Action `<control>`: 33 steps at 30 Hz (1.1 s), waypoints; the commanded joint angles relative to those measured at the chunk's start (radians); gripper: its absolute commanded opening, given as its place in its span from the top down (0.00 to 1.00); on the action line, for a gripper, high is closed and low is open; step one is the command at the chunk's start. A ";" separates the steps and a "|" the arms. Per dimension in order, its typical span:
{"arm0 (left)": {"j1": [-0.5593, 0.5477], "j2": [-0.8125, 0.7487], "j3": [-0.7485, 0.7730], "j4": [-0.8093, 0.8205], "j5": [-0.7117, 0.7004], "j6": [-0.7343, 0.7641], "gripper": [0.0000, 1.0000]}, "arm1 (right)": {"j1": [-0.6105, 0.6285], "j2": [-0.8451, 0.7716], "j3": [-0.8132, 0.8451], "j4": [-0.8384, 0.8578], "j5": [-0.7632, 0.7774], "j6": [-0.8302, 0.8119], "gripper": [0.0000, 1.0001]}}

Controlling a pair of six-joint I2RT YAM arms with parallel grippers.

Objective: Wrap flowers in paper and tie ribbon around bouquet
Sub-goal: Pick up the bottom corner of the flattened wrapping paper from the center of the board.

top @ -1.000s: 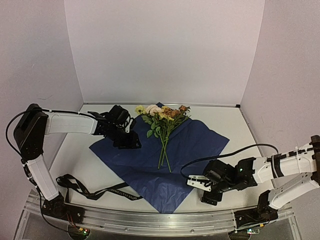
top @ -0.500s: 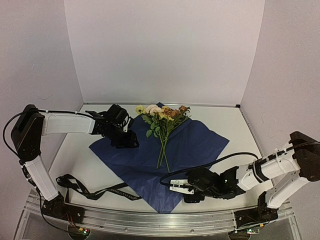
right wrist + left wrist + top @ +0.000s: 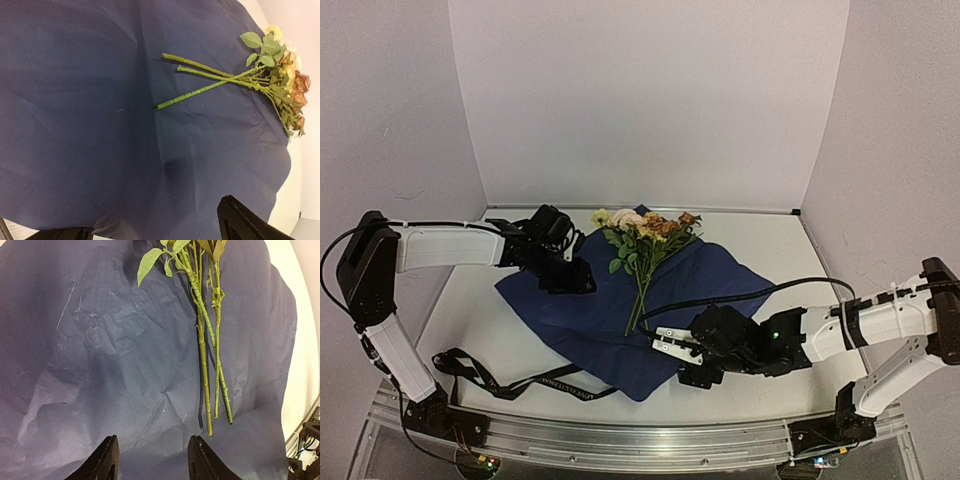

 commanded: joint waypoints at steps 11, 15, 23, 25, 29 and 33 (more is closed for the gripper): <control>0.003 -0.133 0.073 -0.090 -0.018 0.043 0.50 | -0.100 0.007 0.204 -0.249 -0.235 0.186 0.41; 0.005 -0.129 0.080 -0.105 -0.008 0.053 0.51 | -0.103 0.037 0.252 -0.276 -0.262 0.183 0.50; 0.007 -0.082 0.098 -0.114 0.062 0.068 0.58 | -0.102 0.074 0.333 -0.323 -0.350 0.191 0.64; 0.007 -0.054 0.097 -0.104 0.125 0.073 0.62 | -0.102 0.074 0.348 -0.346 -0.374 0.188 0.64; 0.003 0.000 0.073 -0.077 0.225 0.057 0.64 | -0.101 0.090 0.367 -0.374 -0.407 0.195 0.65; 0.002 0.035 0.021 -0.043 0.269 0.039 0.64 | -0.089 0.112 0.382 -0.388 -0.420 0.201 0.70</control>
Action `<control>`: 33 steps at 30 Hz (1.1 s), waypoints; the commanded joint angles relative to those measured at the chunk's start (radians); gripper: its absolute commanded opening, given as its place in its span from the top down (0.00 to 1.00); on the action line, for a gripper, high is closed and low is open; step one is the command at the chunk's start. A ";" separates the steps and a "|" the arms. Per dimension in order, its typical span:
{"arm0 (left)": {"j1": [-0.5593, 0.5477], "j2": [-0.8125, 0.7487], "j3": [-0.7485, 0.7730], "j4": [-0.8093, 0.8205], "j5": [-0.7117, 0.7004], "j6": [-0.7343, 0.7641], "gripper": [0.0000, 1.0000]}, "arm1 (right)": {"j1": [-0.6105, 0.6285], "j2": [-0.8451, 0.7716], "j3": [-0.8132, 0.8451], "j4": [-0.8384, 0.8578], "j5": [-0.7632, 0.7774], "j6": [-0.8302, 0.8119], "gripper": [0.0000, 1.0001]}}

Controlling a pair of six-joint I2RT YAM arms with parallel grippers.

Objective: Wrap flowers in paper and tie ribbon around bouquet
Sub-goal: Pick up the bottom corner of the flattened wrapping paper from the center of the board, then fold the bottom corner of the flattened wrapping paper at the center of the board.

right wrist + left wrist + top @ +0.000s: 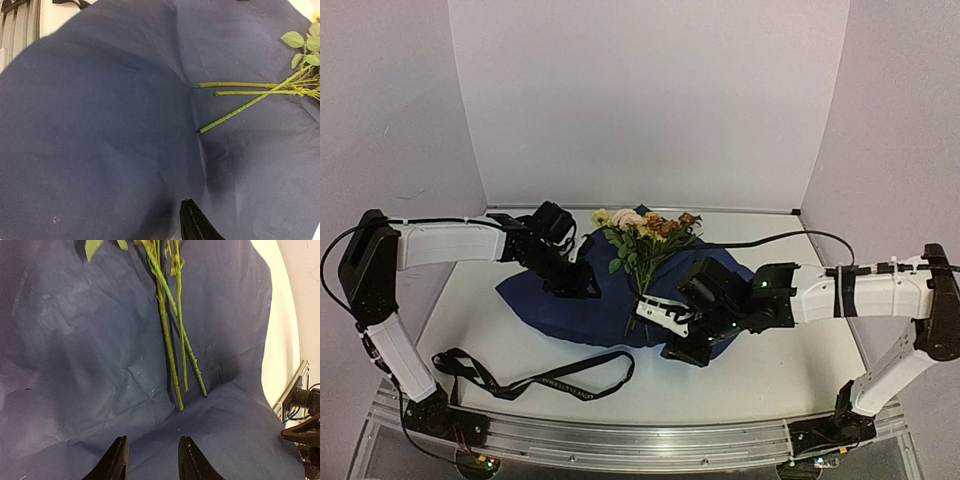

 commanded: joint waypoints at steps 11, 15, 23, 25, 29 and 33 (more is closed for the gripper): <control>-0.013 0.089 -0.137 0.051 0.090 -0.037 0.70 | 0.034 0.048 0.090 -0.077 -0.006 -0.028 0.82; -0.014 0.106 -0.159 0.049 0.059 -0.048 0.73 | 0.038 0.055 0.116 -0.106 0.006 -0.045 0.88; -0.025 0.083 -0.155 0.017 0.000 -0.045 0.74 | 0.037 0.089 0.175 -0.138 0.071 -0.107 1.00; -0.025 0.066 -0.123 -0.006 -0.038 -0.042 0.69 | 0.034 0.106 0.204 -0.147 0.090 -0.136 1.00; -0.017 0.013 -0.054 -0.038 -0.122 -0.043 0.56 | -0.005 0.146 0.261 -0.167 0.083 -0.156 1.00; 0.001 -0.051 0.000 -0.047 -0.193 -0.047 0.50 | -0.056 0.197 0.333 -0.194 0.063 -0.182 1.00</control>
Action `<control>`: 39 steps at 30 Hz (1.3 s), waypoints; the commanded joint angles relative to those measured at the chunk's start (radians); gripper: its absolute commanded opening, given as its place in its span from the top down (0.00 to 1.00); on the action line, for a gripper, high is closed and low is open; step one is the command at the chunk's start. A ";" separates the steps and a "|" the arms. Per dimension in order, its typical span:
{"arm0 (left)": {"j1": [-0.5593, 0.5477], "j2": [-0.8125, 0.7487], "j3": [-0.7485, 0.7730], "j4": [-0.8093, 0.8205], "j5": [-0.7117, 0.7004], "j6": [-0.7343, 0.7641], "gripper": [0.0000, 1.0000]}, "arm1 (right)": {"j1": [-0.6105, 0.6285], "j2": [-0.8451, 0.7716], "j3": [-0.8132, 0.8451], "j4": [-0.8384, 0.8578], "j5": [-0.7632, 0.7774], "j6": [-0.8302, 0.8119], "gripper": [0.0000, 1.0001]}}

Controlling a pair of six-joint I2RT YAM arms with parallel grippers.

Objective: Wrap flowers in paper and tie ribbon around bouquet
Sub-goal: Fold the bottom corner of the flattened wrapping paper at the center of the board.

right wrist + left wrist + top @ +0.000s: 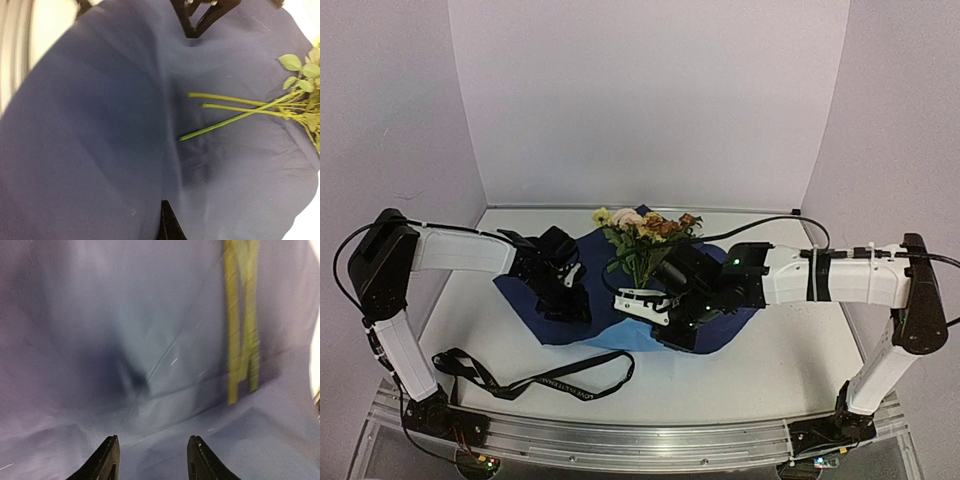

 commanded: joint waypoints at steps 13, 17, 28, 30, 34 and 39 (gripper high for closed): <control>0.028 -0.277 0.106 0.037 -0.183 0.069 0.52 | -0.218 0.282 0.363 -0.122 -0.106 -0.044 1.00; 0.019 -0.314 0.066 0.084 -0.123 0.095 0.57 | -0.254 0.362 0.441 -0.134 -0.128 -0.024 1.00; -0.030 -0.246 -0.004 0.187 -0.021 0.096 0.67 | -0.325 0.519 0.579 -0.133 -0.128 0.030 0.99; -0.032 -0.224 -0.018 0.209 -0.006 0.085 0.69 | -0.337 0.536 0.594 -0.133 -0.133 0.046 0.97; -0.036 -0.160 -0.036 0.243 0.004 0.066 0.72 | -0.350 0.564 0.627 -0.132 -0.146 0.074 0.97; -0.038 -0.087 -0.071 0.295 -0.001 0.031 0.75 | -0.354 0.590 0.656 -0.131 -0.150 0.095 0.94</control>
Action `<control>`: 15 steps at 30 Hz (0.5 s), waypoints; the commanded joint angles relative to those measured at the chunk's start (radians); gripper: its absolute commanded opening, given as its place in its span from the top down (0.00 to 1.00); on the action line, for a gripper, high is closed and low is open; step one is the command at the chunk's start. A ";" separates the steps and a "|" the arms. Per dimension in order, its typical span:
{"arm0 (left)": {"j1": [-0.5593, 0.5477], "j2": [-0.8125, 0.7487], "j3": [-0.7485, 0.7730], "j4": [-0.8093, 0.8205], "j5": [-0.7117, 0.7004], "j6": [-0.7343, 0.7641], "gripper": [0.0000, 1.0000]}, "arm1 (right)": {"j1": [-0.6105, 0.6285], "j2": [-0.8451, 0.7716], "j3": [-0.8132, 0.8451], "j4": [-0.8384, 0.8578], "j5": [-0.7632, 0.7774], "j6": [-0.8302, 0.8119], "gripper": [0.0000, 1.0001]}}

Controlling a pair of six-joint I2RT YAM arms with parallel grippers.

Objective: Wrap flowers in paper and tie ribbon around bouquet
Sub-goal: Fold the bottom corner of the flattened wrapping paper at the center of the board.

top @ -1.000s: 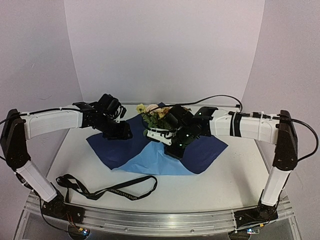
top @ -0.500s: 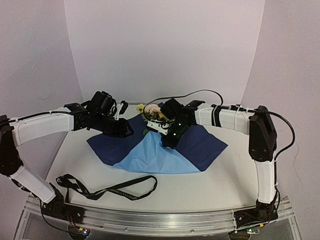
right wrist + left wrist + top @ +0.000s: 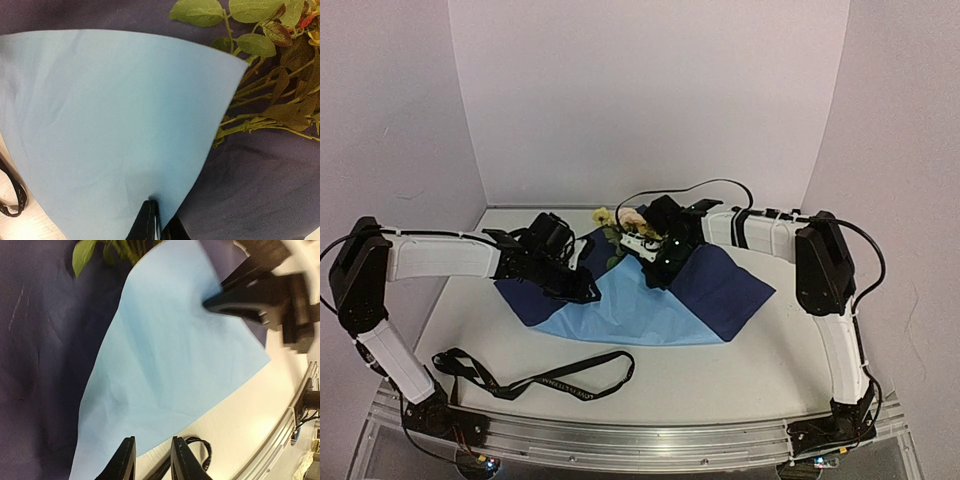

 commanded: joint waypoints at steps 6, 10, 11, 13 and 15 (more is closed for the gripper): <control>-0.005 0.099 -0.046 0.096 -0.049 -0.078 0.79 | -0.011 0.000 0.065 -0.004 0.011 0.105 0.51; -0.005 0.132 -0.053 0.094 -0.084 -0.111 0.82 | -0.013 -0.083 0.028 -0.065 0.040 0.196 0.31; -0.005 0.138 -0.055 0.094 -0.093 -0.118 0.82 | -0.013 -0.114 0.001 -0.073 0.044 0.224 0.27; -0.005 0.142 -0.064 0.098 -0.109 -0.131 0.83 | -0.011 -0.186 -0.052 -0.100 0.044 0.287 0.22; -0.005 0.141 -0.073 0.100 -0.119 -0.141 0.83 | -0.012 -0.252 -0.116 -0.120 0.036 0.351 0.18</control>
